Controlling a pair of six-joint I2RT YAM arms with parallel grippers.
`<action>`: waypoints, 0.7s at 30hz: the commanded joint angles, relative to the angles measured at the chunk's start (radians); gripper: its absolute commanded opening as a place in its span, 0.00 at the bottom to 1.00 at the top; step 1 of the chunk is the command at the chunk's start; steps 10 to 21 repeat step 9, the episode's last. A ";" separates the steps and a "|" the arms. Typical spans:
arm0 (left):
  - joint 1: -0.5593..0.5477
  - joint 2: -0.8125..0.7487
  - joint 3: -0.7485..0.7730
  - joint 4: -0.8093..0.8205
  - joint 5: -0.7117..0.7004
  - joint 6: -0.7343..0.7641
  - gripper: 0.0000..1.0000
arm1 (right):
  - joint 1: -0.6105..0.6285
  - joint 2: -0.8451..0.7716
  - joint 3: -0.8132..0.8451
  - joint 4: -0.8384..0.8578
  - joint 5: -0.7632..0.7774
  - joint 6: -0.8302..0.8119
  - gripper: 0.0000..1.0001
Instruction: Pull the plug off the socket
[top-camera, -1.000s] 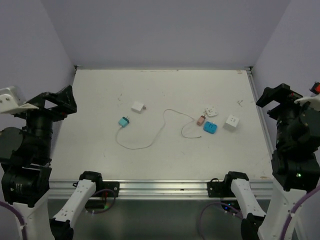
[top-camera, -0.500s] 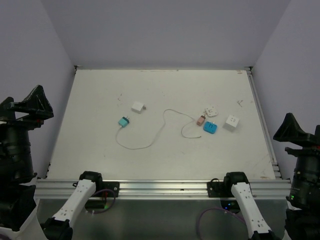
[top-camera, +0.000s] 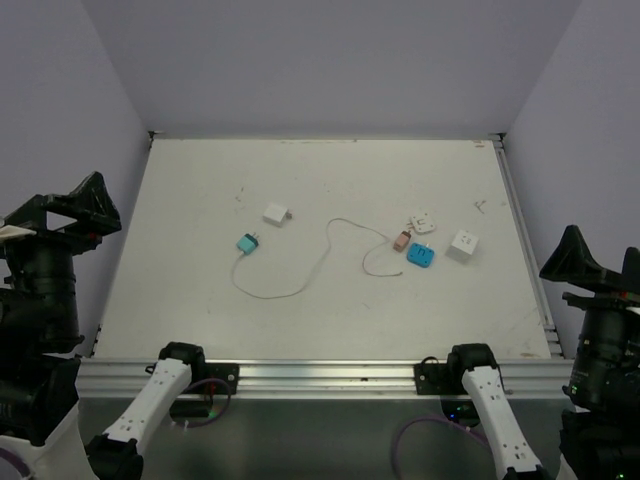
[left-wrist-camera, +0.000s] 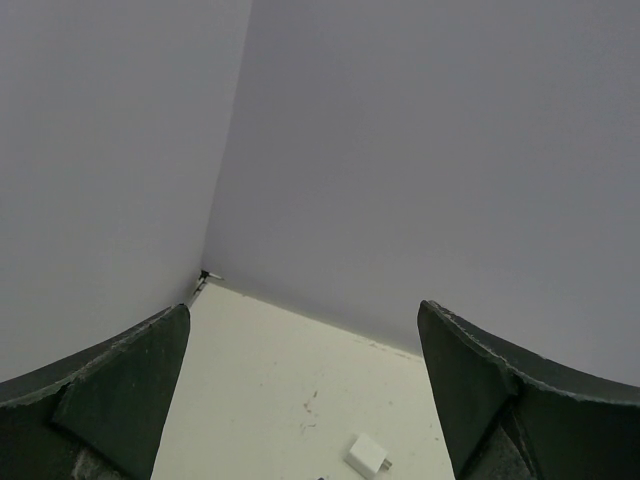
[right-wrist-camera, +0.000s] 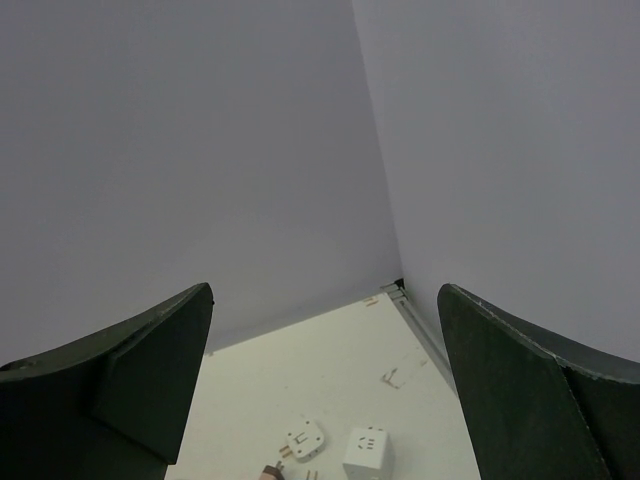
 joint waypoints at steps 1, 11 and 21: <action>-0.004 -0.006 -0.006 0.002 -0.008 0.009 1.00 | 0.006 -0.005 -0.012 0.058 -0.025 -0.020 0.99; -0.006 -0.010 -0.030 0.015 0.006 0.006 1.00 | 0.006 -0.014 -0.039 0.067 -0.039 -0.028 0.99; -0.006 -0.010 -0.030 0.015 0.006 0.006 1.00 | 0.006 -0.014 -0.039 0.067 -0.039 -0.028 0.99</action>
